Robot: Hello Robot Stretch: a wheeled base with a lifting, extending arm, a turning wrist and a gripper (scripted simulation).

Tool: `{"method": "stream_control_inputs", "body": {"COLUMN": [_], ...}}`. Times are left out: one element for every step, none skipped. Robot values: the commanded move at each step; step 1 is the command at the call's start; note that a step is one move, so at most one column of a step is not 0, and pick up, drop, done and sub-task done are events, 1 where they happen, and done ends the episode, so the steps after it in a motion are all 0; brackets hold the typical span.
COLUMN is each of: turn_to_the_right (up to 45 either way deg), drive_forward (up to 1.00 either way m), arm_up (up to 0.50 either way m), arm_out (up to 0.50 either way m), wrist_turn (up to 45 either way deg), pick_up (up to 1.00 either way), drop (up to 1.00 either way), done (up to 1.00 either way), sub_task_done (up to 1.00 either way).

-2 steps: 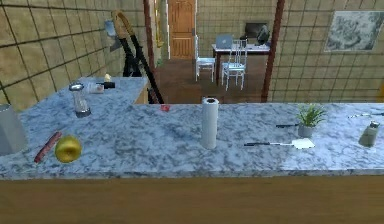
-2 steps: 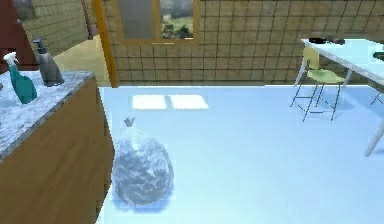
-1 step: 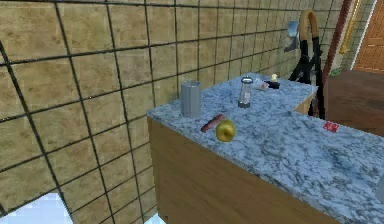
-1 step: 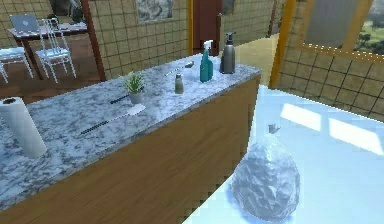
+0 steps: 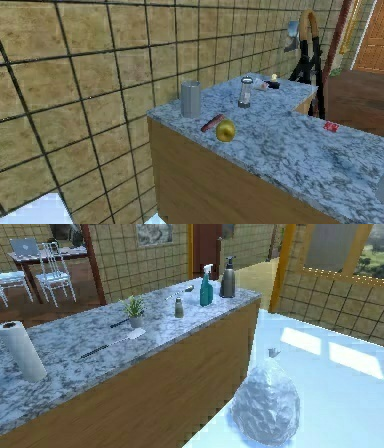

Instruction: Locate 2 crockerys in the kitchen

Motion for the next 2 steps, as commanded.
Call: {"method": "stream_control_inputs", "body": {"turn_to_the_right": [45.0,45.0], "drive_forward": [0.00,0.00], "arm_up": [0.00,0.00], "arm_out": [0.00,0.00], "wrist_turn": [0.0,0.0], "pick_up": [0.00,0.00], "drop": [0.00,0.00], "done": [0.00,0.00], "sub_task_done": [0.00,0.00]}}
